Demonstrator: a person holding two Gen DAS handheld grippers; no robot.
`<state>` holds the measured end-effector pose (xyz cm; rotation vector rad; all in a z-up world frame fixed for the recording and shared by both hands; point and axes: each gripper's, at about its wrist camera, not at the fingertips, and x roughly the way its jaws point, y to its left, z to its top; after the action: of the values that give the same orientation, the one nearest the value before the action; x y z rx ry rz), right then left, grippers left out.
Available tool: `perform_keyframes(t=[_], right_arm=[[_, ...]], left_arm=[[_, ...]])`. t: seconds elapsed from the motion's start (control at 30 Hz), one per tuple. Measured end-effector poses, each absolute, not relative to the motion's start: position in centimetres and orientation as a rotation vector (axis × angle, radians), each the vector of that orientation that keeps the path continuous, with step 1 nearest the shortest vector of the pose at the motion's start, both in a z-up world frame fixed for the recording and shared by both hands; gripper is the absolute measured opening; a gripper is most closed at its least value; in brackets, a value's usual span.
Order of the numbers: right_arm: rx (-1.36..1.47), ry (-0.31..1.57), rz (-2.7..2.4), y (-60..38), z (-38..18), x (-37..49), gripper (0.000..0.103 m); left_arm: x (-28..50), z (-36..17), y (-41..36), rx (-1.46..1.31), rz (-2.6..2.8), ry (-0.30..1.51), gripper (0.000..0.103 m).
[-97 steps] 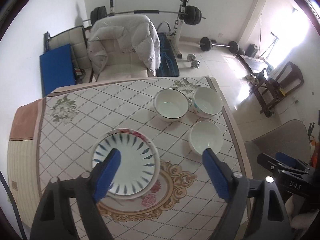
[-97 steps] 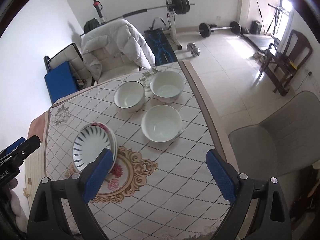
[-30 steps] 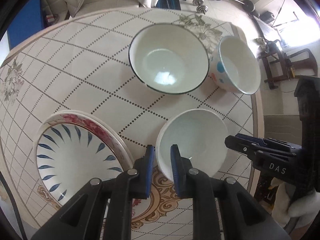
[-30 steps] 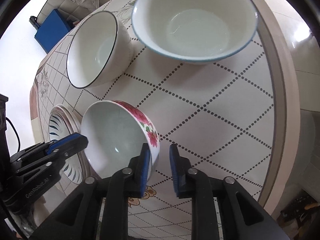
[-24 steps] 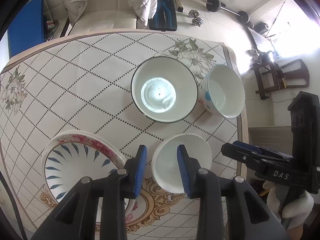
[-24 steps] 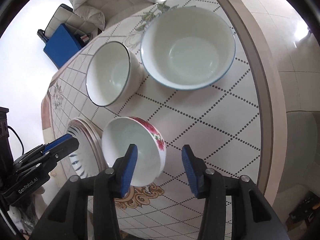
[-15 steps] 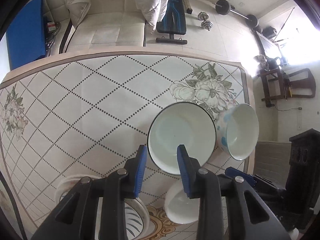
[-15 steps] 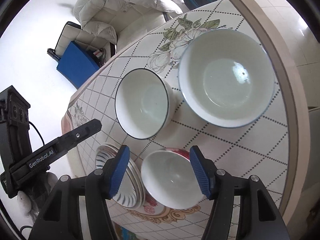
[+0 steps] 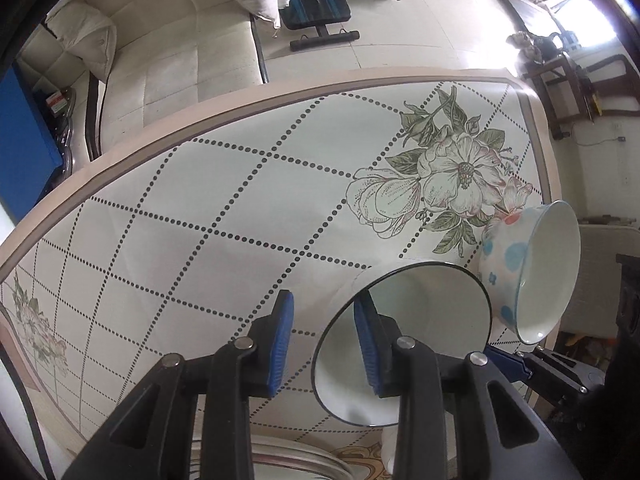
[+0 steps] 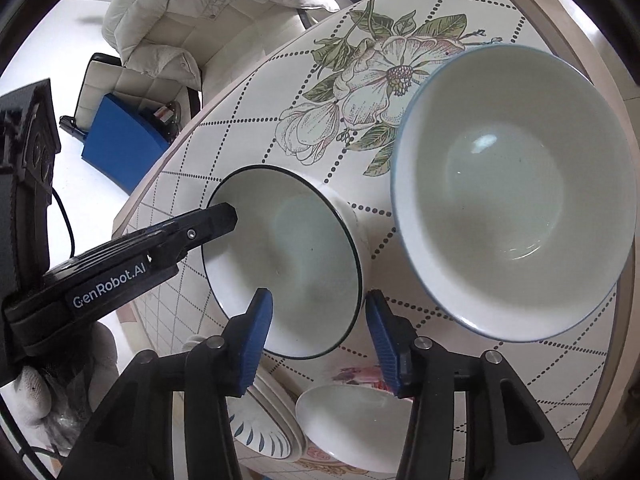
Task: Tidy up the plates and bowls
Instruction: 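Move both grippers to the black-rimmed white bowl and close on its rim, then carry the black-rimmed bowl and lower it into the pink-flowered bowl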
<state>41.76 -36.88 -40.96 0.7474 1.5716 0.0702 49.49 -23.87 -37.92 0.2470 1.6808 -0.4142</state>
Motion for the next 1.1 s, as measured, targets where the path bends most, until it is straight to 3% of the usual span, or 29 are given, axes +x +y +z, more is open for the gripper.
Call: perform_keyframes(t=[0.23, 0.57, 0.63, 1.1], right_arm=[[0.719, 1.599, 0.024, -36.5, -42.4, 42.3, 0.032], [0.662, 1.625, 0.008, -36.5, -42.6, 42.6, 0.024], [0.623, 1.630, -0.016, -36.5, -42.7, 42.6, 0.011], [0.571, 1.636, 0.031, -35.0, -42.7, 43.3, 0.009]], left_arm=[[49.6, -39.3, -25.2, 0.296, -0.440, 1.687, 0.029], [49.3, -40.0, -25.9, 0.296, -0.440, 1.676, 0.025], [49.1, -39.9, -25.7, 0.305, -0.436, 1.671, 0.023], [48.7, -40.2, -21.6, 0.193, -0.383, 1.690, 0.019]])
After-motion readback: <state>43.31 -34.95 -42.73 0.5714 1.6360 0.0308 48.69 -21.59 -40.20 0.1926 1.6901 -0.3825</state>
